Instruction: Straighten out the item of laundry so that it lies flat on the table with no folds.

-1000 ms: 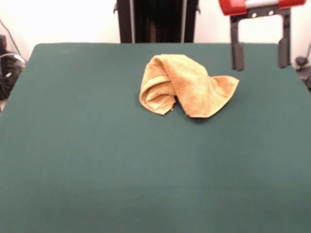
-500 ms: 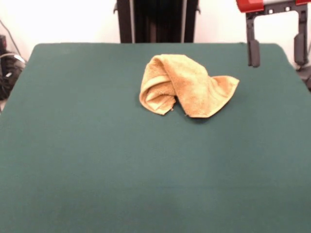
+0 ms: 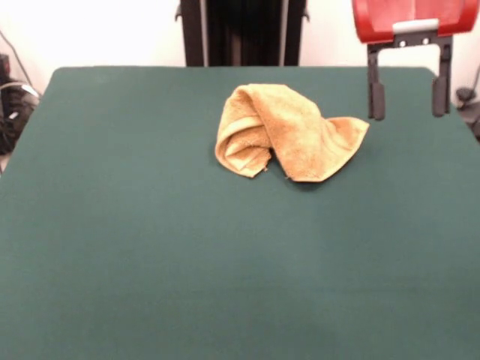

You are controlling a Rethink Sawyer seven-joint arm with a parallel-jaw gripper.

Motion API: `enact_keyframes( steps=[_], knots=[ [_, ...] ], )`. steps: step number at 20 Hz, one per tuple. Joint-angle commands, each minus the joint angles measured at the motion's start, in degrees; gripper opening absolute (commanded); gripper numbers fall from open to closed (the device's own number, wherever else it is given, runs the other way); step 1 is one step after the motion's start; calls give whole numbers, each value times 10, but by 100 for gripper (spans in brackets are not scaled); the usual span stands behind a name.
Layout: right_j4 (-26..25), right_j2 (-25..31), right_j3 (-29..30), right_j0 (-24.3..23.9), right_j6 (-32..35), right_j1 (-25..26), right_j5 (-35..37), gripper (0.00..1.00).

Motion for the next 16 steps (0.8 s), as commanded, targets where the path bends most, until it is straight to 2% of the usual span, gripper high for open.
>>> enact_keyframes(
  steps=[1,9,12,16],
  knots=[
    [-44,18,86,-1,81,35,-56,100],
    [-85,29,136,-29,70,1,-58,100],
    [-94,18,136,-25,71,0,-55,100],
    [-105,31,130,-46,64,2,-47,100]
  ],
)
